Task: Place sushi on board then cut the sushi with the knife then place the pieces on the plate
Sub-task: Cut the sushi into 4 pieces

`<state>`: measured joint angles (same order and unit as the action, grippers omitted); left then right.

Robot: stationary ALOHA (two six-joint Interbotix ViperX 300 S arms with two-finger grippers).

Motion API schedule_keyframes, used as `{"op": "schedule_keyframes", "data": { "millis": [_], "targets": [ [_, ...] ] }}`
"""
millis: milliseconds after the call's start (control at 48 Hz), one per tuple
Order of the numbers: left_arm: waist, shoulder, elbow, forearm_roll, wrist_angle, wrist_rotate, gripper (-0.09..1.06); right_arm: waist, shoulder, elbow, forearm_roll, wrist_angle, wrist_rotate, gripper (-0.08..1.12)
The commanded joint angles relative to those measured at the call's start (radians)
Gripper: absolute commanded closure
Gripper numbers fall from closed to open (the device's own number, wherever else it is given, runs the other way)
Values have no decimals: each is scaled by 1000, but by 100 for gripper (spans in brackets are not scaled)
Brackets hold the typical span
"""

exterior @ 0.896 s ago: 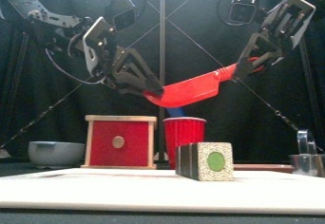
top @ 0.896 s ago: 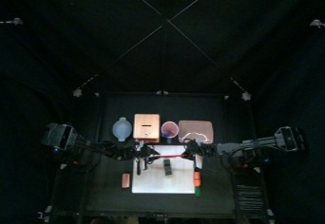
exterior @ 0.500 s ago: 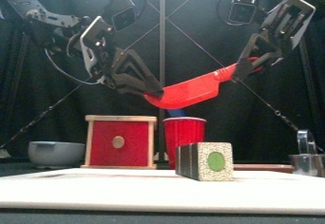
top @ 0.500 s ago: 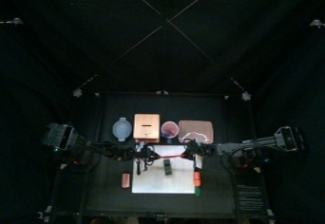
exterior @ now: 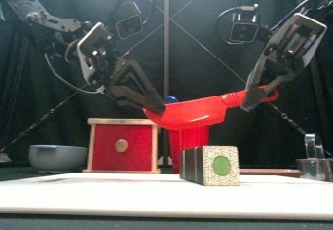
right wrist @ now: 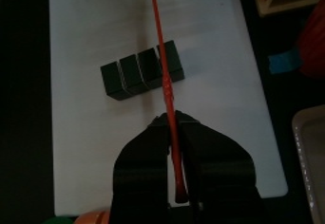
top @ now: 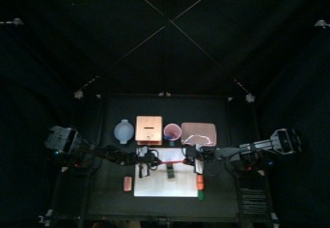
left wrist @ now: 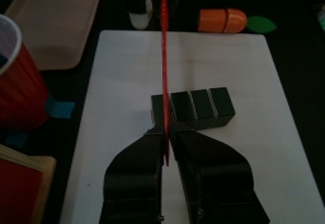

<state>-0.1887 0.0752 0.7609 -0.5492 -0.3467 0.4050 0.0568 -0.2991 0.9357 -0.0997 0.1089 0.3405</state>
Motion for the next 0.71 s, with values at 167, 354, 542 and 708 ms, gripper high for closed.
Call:
{"op": "schedule_keyframes", "data": {
  "millis": [167, 354, 542, 708],
  "targets": [
    [-20, 32, -86, -8, 71, -2, 45, -11, 2, -8, 9, -2, 3, 66],
    [-18, 40, -95, -9, 80, 0, 45, -14, 5, 2, 9, 0, 2, 66],
    [-12, 41, -94, -6, 77, 2, 45, -21, 5, 0, 3, 0, 0, 66],
    [-11, 43, -91, -6, 78, 2, 45, -25, 23, 8, 11, 0, 2, 66]
  ]
}}
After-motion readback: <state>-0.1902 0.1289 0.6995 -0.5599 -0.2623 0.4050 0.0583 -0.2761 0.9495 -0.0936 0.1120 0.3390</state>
